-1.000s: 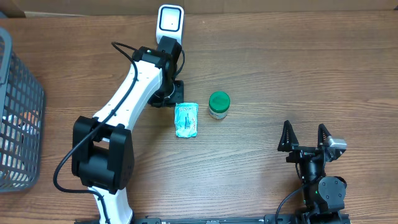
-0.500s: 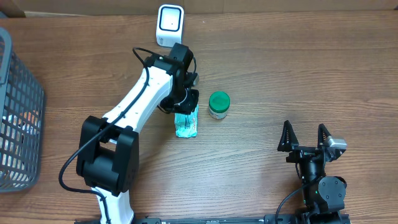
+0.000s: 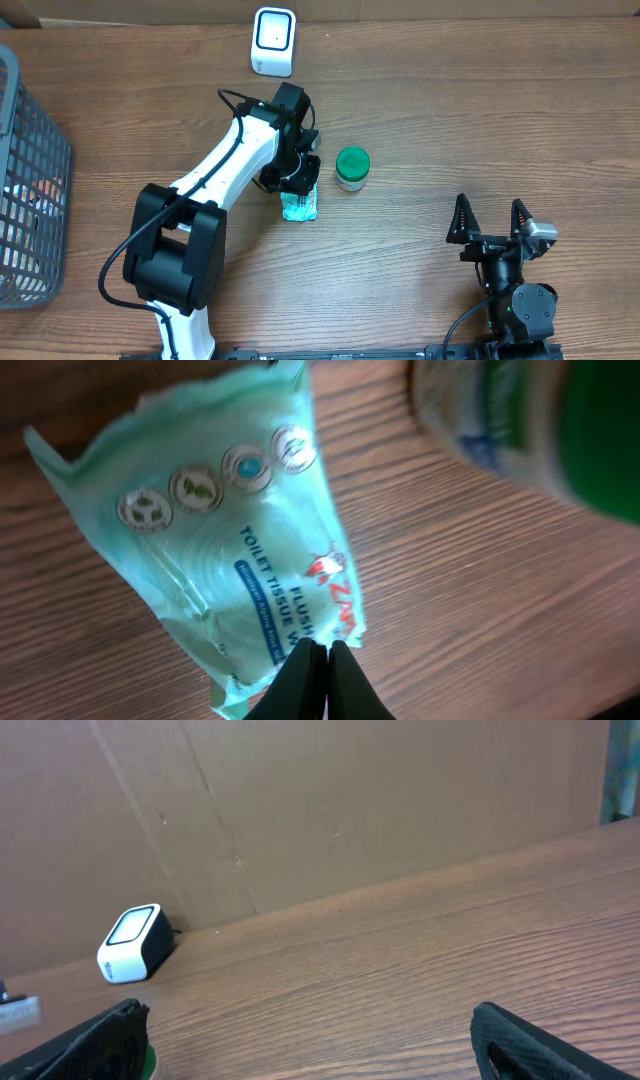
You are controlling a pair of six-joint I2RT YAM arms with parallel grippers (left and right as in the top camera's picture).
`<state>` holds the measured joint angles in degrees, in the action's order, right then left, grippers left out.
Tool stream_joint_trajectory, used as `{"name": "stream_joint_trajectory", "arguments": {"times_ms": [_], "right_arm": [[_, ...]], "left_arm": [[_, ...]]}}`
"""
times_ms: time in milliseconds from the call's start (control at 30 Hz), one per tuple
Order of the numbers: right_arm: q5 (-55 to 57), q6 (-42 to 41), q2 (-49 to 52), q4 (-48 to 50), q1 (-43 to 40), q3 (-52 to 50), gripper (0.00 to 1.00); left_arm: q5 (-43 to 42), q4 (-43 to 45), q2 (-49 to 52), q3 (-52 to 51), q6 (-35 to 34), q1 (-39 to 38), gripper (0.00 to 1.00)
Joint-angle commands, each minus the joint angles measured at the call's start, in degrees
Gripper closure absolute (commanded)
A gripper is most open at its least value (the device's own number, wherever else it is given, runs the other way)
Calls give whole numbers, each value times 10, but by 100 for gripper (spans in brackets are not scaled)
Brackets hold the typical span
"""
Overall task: Scan the item barcode
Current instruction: 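Lower the tissue pack beside the jar and open the left gripper, then move the left gripper back into the basket toward the clear bread bag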
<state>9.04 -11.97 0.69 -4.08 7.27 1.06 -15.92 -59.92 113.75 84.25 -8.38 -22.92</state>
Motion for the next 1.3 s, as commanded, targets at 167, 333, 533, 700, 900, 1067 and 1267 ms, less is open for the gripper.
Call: {"name": "stream_joint_trajectory", "arguments": {"times_ms": [167, 333, 533, 700, 900, 1067, 1267], "right_arm": [[3, 2, -4, 3, 2, -6, 0], [3, 2, -4, 3, 2, -6, 0], [3, 2, -4, 3, 2, -6, 0], [3, 2, -4, 3, 2, -6, 0], [3, 2, -4, 3, 2, -6, 0], [3, 2, -4, 3, 2, -6, 0], [3, 2, -4, 3, 2, -6, 0]], "left_arm": [[12, 88, -1, -104, -21, -5, 96], [13, 135, -1, -156, -32, -5, 96], [15, 142, -1, -144, -32, -1, 96], [17, 89, -3, -44, -32, 17, 96], [62, -30, -3, 141, -31, 32, 92], [125, -164, -3, 323, -32, 40, 90], [190, -320, -3, 565, -43, 87, 76]]}}
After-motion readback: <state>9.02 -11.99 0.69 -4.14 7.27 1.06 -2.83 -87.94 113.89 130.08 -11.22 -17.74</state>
